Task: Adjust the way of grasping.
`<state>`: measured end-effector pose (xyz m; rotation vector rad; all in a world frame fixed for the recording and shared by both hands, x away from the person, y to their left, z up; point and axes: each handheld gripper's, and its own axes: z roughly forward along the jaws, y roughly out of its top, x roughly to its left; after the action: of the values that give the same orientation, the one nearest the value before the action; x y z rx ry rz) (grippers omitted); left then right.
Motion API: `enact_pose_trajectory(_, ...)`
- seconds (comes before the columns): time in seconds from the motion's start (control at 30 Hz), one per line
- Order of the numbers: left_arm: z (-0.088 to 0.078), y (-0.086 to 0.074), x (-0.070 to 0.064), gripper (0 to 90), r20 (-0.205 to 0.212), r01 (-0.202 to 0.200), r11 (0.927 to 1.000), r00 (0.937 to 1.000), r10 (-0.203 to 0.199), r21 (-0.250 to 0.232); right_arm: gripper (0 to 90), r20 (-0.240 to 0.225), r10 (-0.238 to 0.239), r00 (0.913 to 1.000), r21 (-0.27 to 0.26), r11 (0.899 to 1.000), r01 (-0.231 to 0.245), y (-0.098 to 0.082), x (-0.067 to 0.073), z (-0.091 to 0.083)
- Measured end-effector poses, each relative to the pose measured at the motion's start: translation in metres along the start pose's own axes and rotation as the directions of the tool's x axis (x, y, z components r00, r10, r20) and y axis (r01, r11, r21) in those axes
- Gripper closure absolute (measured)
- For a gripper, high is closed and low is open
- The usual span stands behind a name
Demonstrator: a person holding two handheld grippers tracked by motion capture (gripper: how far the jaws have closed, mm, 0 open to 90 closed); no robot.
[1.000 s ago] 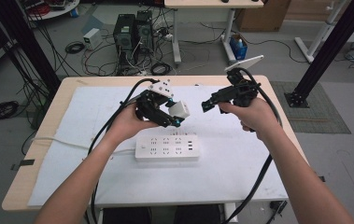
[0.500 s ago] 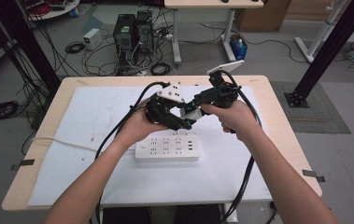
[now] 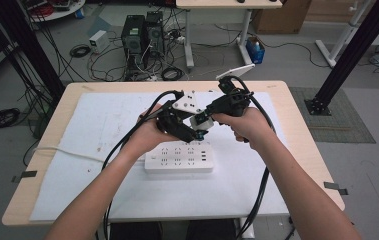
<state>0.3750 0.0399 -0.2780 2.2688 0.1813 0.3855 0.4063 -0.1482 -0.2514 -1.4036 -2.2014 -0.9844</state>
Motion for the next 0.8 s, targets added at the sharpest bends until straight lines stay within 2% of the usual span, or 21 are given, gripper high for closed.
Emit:
enact_pose_trajectory(0.1,-0.002,-0.005,0.000,27.4,0.001,0.019,0.9986,0.9998,-0.019,0.049,62.4,0.047,-0.046,0.9979,0.005,0.999,0.045,0.001,0.004,-0.004)
enact_pose_trajectory(0.17,-0.006,-0.010,0.002,22.7,-0.002,0.028,0.9950,0.9996,-0.028,0.096,62.4,0.080,-0.073,0.9941,0.014,0.997,0.072,0.003,0.005,-0.009)
enact_pose_trajectory(0.23,-0.012,-0.016,0.006,21.3,-0.009,0.053,0.9878,0.9986,-0.052,0.147,62.3,0.154,-0.109,0.9821,0.025,0.994,0.106,0.005,0.008,-0.014)
enact_pose_trajectory(0.27,-0.015,-0.020,0.009,21.0,-0.017,0.063,0.9824,0.9980,-0.061,0.176,62.3,0.189,-0.130,0.9734,0.038,0.991,0.125,0.005,0.009,-0.016)
enact_pose_trajectory(0.3,-0.018,-0.024,0.012,20.8,-0.022,0.086,0.9743,0.9963,-0.083,0.208,62.3,0.242,-0.154,0.9578,0.045,0.988,0.148,0.005,0.011,-0.018)
enact_pose_trajectory(0.33,-0.022,-0.028,0.016,18.8,-0.030,0.104,0.9637,0.9945,-0.100,0.246,62.3,0.263,-0.169,0.9498,0.070,0.985,0.156,0.005,0.011,-0.020)
enact_pose_trajectory(0.37,-0.024,-0.033,0.019,17.4,-0.043,0.145,0.9530,0.9895,-0.138,0.266,62.3,0.287,-0.177,0.9415,0.074,0.984,0.162,0.005,0.011,-0.021)
enact_pose_trajectory(0.4,-0.028,-0.037,0.023,17.4,-0.061,0.157,0.9379,0.9875,-0.145,0.309,62.3,0.320,-0.195,0.9273,0.084,0.981,0.177,0.005,0.011,-0.023)
enact_pose_trajectory(0.47,-0.035,-0.047,0.029,17.4,-0.123,0.194,0.9076,0.9796,-0.159,0.372,62.3,0.356,-0.209,0.9110,0.109,0.977,0.181,0.004,0.009,-0.026)
enact_pose_trajectory(0.5,-0.039,-0.052,0.032,17.4,-0.132,0.223,0.8900,0.9738,-0.185,0.398,62.3,0.372,-0.215,0.9030,0.118,0.976,0.184,0.003,0.007,-0.027)
enact_pose_trajectory(0.53,-0.042,-0.057,0.035,17.3,-0.133,0.246,0.8724,0.9688,-0.209,0.422,62.3,0.377,-0.216,0.9005,0.120,0.976,0.183,0.003,0.005,-0.029)
enact_pose_trajectory(0.57,-0.046,-0.061,0.039,16.9,-0.142,0.253,0.8521,0.9671,-0.211,0.458,62.3,0.388,-0.222,0.8944,0.129,0.974,0.186,0.002,0.004,-0.030)
enact_pose_trajectory(0.6,-0.048,-0.066,0.041,16.9,-0.163,0.277,0.8339,0.9604,-0.226,0.477,62.3,0.409,-0.231,0.8828,0.135,0.972,0.192,0.001,0.003,-0.031)
enact_pose_trajectory(0.63,-0.050,-0.071,0.043,17.0,-0.177,0.300,0.8119,0.9536,-0.243,0.501,62.3,0.435,-0.241,0.8676,0.148,0.970,0.195,0.000,0.002,-0.032)
enact_pose_trajectory(0.67,-0.050,-0.071,0.043,16.9,-0.177,0.300,0.8119,0.9536,-0.243,0.501,62.3,0.435,-0.241,0.8676,0.148,0.970,0.195,0.000,0.002,-0.032)
enact_pose_trajectory(0.7,-0.053,-0.079,0.048,16.9,-0.193,0.331,0.7766,0.9435,-0.270,0.536,62.3,0.449,-0.260,0.8549,0.171,0.964,0.203,0.000,0.001,-0.032)
enact_pose_trajectory(0.73,-0.054,-0.083,0.049,16.9,-0.211,0.347,0.7609,0.9379,-0.276,0.548,62.3,0.467,-0.275,0.8404,0.192,0.959,0.208,-0.001,0.000,-0.033)
enact_pose_trajectory(0.77,-0.055,-0.088,0.052,16.9,-0.229,0.373,0.7380,0.9280,-0.294,0.563,62.3,0.465,-0.288,0.8370,0.202,0.955,0.216,-0.001,0.000,-0.033)
enact_pose_trajectory(0.8,-0.056,-0.090,0.053,16.9,-0.233,0.384,0.7274,0.9234,-0.305,0.569,62.3,0.463,-0.299,0.8343,0.209,0.952,0.225,-0.001,0.001,-0.033)
